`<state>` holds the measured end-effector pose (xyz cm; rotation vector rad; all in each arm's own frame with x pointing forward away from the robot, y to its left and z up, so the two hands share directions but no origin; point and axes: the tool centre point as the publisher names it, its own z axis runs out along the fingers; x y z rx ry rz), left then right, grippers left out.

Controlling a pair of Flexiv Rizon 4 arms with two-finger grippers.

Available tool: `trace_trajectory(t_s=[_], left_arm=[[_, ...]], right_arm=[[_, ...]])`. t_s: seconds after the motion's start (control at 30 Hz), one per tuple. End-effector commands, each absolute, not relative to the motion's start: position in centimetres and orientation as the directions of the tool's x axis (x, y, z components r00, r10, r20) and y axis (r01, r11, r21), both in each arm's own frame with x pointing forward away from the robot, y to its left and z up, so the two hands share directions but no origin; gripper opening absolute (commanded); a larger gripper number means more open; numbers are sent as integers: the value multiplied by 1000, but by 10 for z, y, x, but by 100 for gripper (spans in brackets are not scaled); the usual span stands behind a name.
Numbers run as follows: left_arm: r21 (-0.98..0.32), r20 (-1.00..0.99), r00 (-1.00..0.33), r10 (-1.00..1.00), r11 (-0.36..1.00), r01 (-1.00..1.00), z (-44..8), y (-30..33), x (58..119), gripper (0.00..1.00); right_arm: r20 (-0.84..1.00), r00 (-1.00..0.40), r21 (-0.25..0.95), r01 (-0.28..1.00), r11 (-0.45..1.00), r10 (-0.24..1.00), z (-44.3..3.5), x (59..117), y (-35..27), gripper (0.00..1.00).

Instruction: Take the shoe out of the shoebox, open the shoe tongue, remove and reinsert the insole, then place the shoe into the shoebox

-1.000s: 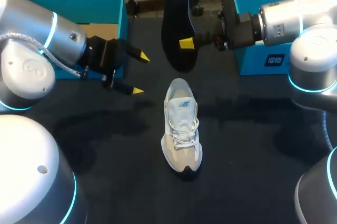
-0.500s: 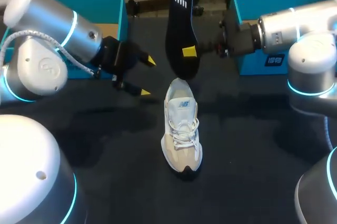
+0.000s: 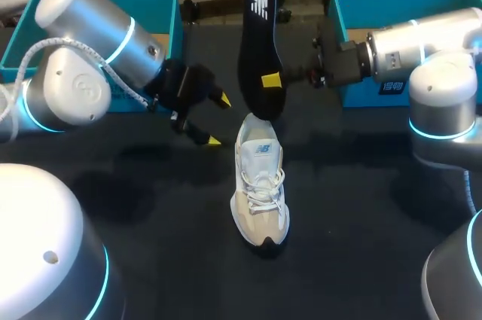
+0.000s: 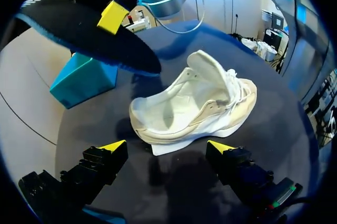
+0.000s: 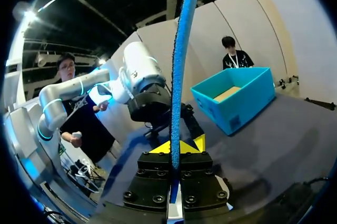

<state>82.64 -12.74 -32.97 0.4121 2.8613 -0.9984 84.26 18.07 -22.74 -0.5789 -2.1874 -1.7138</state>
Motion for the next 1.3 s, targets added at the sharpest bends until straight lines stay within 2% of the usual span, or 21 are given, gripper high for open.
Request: trace_trajectory(t_s=[0.03,0.73,1.3], left_arm=[[-607,-153,-961,229,746,274,-346,-135,834,100],[-600,-129,-969,209,762,244,-354,-137,836,100],[-600,-129,-969,209,762,244,-354,-137,836,100]], right_arm=[[475,-871,847,492,202,126,-233,842,182,0],[494,-864,849,503,164,93,-268,838,192,0],[497,-863,848,505,160,91,-268,838,194,0]])
